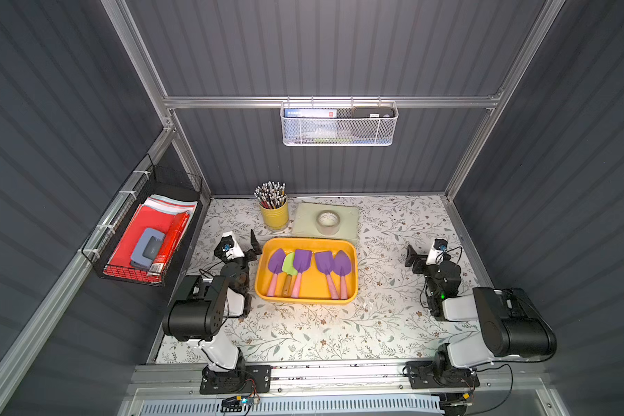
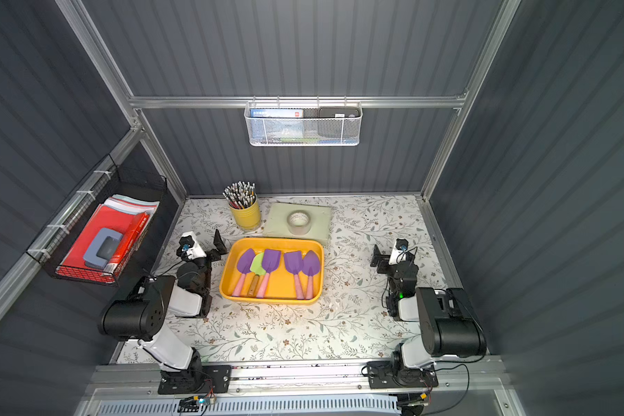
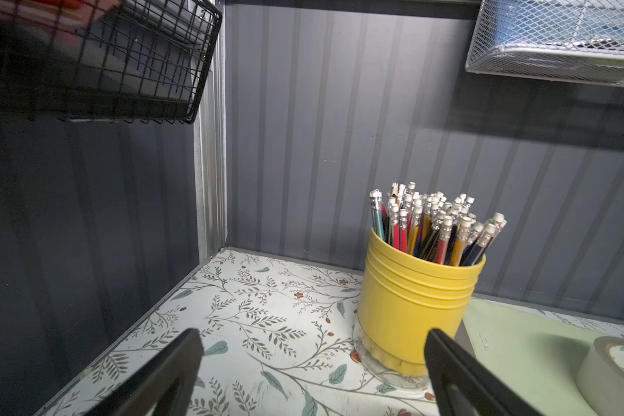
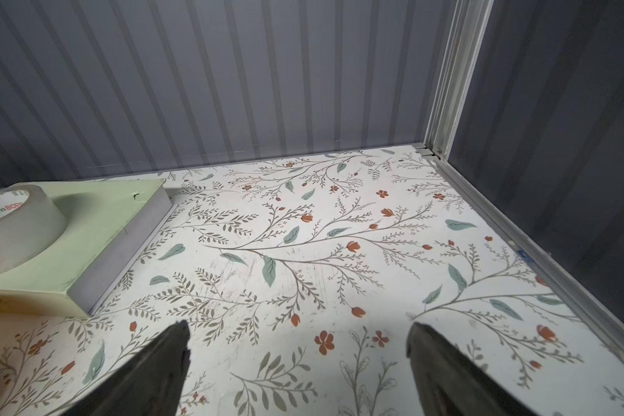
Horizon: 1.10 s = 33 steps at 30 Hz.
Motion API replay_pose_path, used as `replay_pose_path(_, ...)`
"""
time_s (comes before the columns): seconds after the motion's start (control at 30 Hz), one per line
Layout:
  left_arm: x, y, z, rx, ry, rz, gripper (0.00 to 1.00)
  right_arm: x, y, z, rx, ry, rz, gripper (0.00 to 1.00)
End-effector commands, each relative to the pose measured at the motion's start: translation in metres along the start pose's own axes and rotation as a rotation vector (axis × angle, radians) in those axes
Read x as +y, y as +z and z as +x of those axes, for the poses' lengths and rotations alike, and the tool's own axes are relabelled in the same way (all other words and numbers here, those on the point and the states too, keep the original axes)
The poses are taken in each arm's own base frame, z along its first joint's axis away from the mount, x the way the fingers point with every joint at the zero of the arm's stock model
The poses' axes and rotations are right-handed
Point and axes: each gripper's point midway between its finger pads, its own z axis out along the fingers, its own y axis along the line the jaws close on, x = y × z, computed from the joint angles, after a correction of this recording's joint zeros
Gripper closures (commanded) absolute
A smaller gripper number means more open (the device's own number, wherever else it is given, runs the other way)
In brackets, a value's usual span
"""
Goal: Take the shovel out of the storage box
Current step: Pick up the shovel from the storage box.
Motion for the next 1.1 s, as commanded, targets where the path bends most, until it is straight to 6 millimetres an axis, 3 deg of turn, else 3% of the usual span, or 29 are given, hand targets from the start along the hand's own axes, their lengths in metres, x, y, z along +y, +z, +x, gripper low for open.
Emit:
replay_pose_path(0.0, -0.0001, 0.0043, -0.0029, -0.016, 0.016, 0.001, 0.01, 0.0, 0.0037, -0.0049, -0.012, 0.003, -0.003, 0.01)
replay_pose_path(1.07, -0.0002, 0.0038, -0.0042, -0.02, 0.015, 0.003, 0.01, -0.0049, 0.0054, -0.0049, -0.011, 0.015, 0.021, 0.01)
